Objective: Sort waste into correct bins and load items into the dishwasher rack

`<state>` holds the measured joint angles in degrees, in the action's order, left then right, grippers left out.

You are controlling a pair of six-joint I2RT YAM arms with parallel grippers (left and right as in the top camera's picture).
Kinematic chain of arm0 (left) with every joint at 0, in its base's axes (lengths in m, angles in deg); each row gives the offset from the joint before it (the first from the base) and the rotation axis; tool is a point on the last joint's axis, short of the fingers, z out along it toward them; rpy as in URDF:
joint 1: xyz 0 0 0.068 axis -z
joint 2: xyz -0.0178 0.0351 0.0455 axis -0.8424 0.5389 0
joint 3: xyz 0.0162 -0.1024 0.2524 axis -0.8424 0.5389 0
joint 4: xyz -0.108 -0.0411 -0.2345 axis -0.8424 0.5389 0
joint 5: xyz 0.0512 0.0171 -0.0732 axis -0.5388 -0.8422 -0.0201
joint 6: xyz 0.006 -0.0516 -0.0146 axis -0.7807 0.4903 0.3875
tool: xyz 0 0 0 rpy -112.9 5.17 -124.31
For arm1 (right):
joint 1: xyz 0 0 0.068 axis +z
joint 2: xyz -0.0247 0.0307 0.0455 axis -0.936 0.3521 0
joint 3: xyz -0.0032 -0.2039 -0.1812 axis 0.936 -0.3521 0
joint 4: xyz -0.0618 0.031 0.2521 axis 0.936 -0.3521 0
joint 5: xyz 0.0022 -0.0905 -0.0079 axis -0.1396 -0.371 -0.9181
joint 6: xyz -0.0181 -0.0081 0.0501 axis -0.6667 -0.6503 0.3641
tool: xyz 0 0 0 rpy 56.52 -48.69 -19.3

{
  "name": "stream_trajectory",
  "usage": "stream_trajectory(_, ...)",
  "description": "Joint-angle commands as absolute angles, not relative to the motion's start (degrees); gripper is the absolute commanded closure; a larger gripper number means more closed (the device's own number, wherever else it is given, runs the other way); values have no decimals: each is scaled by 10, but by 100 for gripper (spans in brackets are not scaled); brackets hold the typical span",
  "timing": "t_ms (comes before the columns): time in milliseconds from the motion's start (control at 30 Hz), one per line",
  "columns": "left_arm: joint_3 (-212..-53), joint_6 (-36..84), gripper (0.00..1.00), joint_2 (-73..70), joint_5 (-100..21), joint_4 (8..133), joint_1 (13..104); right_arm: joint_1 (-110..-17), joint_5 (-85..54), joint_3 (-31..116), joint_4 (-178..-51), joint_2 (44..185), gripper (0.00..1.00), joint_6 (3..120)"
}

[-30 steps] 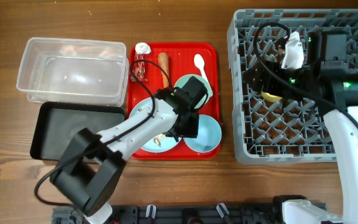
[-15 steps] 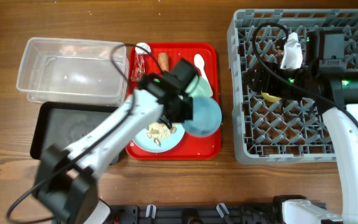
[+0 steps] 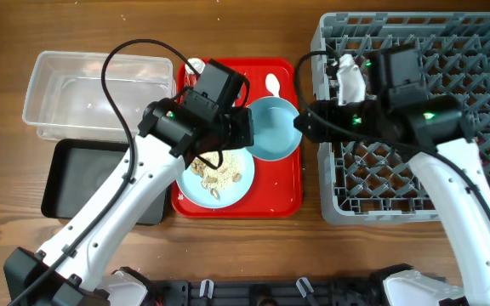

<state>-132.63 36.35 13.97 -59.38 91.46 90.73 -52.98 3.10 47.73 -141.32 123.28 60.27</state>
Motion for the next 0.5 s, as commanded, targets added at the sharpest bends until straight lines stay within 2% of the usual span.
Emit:
stream_trajectory(0,-1332,361,96,141,-587,910,914,-472,-96,482,-1417,1263,52,668)
stream_trajectory(100,-1332,361,96,141,-587,910,914,-452,-197,482,-1424,1282,62,717)
stream_trajectory(167,-1332,361,96,141,-586,910,914,-451,-200,482,-1418,1289,78,719)
stream_trajectory(233,-1332,361,96,141,-586,910,914,-452,-201,483,-1410,1288,88,718)
stream_trajectory(300,-1332,362,96,141,-586,910,914,-452,-201,483,-1396,1287,96,719)
stream_trajectory(333,-1332,362,95,141,-586,910,914,-452,-202,483,-1390,1286,96,718)
stream_trajectory(367,-1332,362,86,141,-586,910,914,-453,-206,483,-1386,1285,96,719)
stream_trajectory(400,-1332,363,53,141,-586,910,914,-455,-220,483,-1386,1282,96,719)
stream_trajectory(433,-1332,363,29,141,-586,910,914,-459,-236,483,-1387,1279,96,718)
stream_trajectory(467,-1332,363,0,141,-586,910,914,-466,-268,483,-1393,1274,96,720)
